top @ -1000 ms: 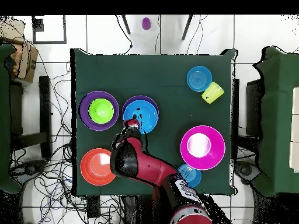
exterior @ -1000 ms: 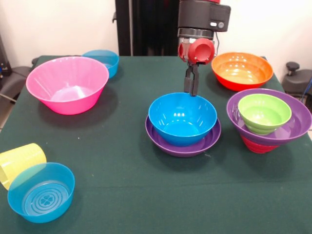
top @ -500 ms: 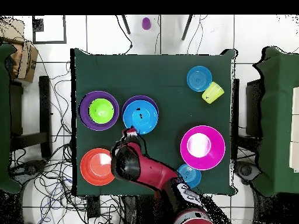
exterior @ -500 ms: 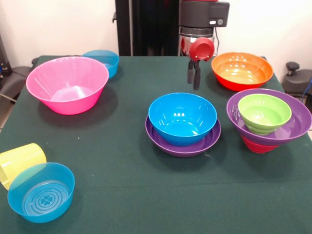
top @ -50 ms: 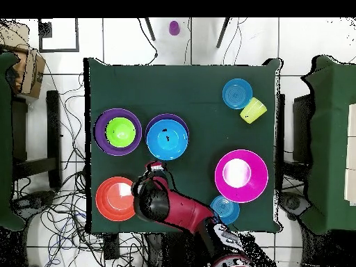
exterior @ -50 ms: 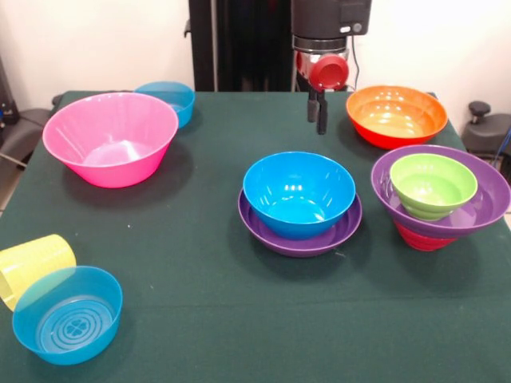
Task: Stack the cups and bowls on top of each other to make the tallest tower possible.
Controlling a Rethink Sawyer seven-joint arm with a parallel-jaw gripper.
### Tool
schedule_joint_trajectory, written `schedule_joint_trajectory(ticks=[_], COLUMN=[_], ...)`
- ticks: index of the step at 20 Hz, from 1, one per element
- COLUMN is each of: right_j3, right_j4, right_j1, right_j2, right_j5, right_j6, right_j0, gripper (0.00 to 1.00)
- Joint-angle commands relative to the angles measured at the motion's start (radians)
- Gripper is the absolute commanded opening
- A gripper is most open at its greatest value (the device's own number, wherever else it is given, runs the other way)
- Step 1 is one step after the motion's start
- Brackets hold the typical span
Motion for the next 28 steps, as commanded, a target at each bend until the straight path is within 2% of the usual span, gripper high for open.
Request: schedule_joint_trajectory(ticks=[1,7,16,20,28], right_j3=[0.004,-0.016,-0.033,-0.051,-0.052], right_j4=[-0.034,-0.014,-0.006,0.011,0.006], right_j1=[0.033,0.023,0.019,0.016,0.022], right_j2=[0.03,0.022,0.022,-0.007,-0.004], right_j5=[0.034,-0.012,-0.023,-0.064,-0.12], right_j6=[0.073,0.105,0.109,0.121,0.135], right_j0=[-0.002,0.014,0.024,0.051,0.049], gripper=[1.0,1.0,1.0,1.0,1.0])
